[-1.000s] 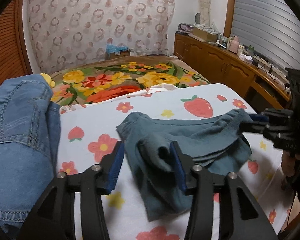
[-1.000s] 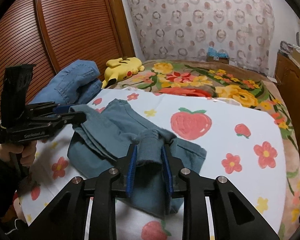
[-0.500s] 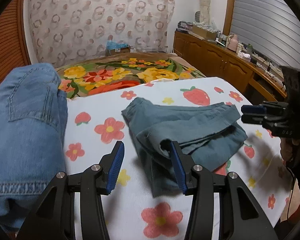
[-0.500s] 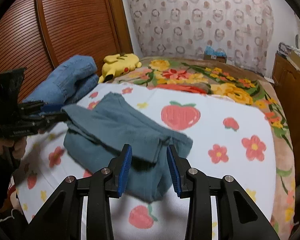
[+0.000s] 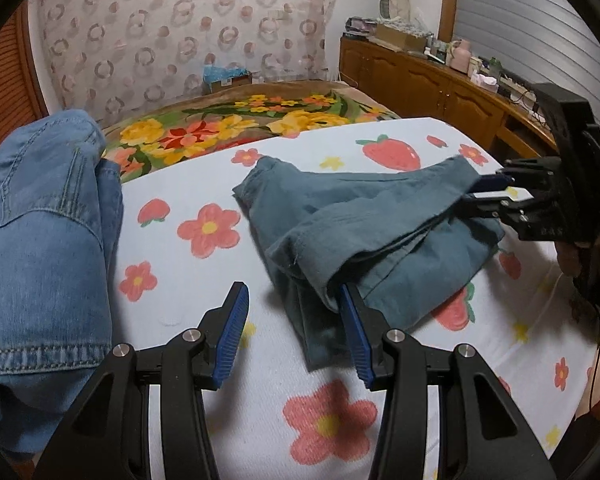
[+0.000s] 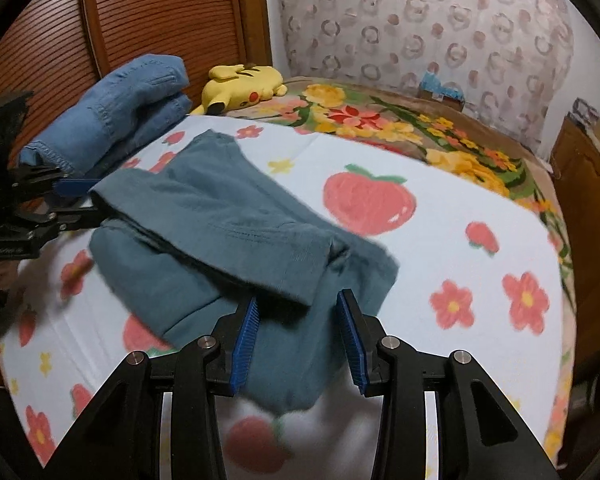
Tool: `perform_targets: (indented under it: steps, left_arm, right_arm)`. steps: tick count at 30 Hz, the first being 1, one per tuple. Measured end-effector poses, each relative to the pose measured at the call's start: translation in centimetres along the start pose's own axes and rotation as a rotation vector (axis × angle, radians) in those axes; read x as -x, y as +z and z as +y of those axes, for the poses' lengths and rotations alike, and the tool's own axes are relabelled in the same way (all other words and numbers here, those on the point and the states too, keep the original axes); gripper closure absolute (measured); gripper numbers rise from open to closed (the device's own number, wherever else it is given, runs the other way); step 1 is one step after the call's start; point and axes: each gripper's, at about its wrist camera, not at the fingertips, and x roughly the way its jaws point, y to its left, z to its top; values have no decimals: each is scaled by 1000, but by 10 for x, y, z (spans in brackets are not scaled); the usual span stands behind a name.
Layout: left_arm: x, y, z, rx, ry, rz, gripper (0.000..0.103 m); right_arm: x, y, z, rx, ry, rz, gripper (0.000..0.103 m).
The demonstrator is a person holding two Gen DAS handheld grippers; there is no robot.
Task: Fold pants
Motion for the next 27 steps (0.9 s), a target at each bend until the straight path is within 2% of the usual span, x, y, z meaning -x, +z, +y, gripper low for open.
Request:
perform_targets:
  steps: [4,8,20,27]
  left_arm:
    - [-1,6,3,15,15,-8,55]
    - [4,12,6,28,22,-29,55]
    - [18,14,13,57,32,-69,55]
    - [7,16,5,28,1,-38,55]
  right_arm:
    - [-10,13,-2,16,0,-13,62]
    - [-19,23,-12,-27,13,-42,62]
    - [-37,20,-22,-117,-115,-47,62]
    - [-20,22,-14,-161,-61,-85,62]
